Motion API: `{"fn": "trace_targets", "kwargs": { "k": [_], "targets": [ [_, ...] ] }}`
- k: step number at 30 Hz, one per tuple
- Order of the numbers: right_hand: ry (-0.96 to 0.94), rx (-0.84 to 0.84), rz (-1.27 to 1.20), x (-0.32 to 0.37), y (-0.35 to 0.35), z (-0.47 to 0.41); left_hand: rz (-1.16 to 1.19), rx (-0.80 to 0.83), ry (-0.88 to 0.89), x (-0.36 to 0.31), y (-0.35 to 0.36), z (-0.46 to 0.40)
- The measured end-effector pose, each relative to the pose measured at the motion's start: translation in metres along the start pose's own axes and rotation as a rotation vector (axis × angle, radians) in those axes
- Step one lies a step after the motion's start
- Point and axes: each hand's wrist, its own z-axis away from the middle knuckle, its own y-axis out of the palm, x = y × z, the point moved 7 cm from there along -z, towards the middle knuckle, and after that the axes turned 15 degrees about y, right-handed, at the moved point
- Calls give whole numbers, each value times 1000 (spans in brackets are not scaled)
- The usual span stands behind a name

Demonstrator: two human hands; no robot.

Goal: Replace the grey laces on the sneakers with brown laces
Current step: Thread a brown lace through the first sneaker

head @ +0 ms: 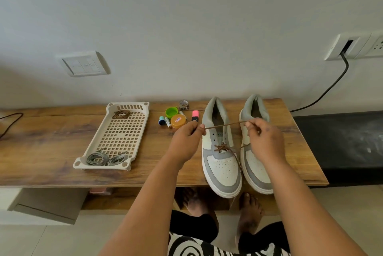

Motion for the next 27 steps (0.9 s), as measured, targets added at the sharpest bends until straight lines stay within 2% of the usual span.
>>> {"fn": "trace_targets", "kwargs": {
  "k": [3,5,9,12,18,22,25,27],
  "targets": [
    [52,-26,139,-11,-4,-2,-105,52,-48,11,0,-1],
    [11,10,199,-3,2,4,-147,69,-67,15,2,-2],
    [-236,264,147,28,31,26,-108,116,-24,10,14,-2],
    [-255,412,79,32,52,37,-56,115,10,4,20,0],
    [-192,249,81,22,38,18,-14,-9,21,11,2,-6],
    [-199,355,86,23,42,22,1,37,41,9,11,-5],
    [-146,454,-33,28,49,30,-2,54,37,10,19,-5],
    [-108,417,-77,26,48,28,3,27,8,14,22,-6]
  ]
}}
